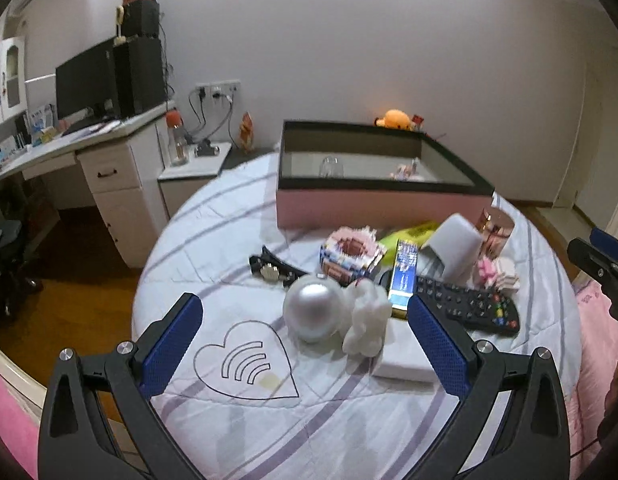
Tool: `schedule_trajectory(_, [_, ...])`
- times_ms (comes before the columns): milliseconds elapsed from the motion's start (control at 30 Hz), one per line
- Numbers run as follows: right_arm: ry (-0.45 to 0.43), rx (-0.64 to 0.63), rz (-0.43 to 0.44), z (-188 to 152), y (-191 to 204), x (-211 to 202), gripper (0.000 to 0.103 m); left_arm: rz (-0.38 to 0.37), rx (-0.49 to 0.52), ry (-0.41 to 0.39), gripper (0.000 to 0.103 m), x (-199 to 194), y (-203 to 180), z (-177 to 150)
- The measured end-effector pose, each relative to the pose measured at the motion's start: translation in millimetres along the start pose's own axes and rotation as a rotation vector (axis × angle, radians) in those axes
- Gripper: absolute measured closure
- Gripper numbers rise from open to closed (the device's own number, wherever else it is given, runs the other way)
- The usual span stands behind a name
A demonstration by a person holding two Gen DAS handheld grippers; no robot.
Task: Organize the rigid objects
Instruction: 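Move both grippers back over the remaining items on the bed, then grasp the silver-headed figurine with the left gripper while the right gripper grasps the block toy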
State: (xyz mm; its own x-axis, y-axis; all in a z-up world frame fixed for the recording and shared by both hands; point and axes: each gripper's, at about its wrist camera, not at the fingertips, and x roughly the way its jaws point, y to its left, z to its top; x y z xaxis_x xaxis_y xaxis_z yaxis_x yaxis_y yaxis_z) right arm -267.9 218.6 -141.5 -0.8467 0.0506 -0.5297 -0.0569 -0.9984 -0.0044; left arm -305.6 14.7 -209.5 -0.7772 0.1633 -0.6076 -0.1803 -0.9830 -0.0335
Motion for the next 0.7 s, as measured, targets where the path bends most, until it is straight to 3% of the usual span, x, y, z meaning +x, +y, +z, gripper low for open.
schedule_trajectory(233, [0.070, 0.023, 0.016, -12.8, -2.7, 27.7, 0.017, -0.026, 0.034, 0.079, 0.000, 30.6, -0.6, -8.8])
schedule_trajectory(567, [0.145, 0.049, 0.020, -21.1, -8.3, 57.1, 0.017, -0.062, 0.022, 0.099, 0.000, 49.2, 5.6, -3.3])
schedule_trajectory(633, [0.158, 0.048, 0.019, -22.1, -7.5, 62.7, 0.017, -0.076, 0.021, 0.109, 0.006, 53.3, 6.2, -3.0])
schedule_trajectory(700, [0.175, 0.047, 0.017, -22.4, -6.0, 69.9, 0.017, -0.093, 0.017, 0.125, 0.018, 57.8, 7.7, -3.0])
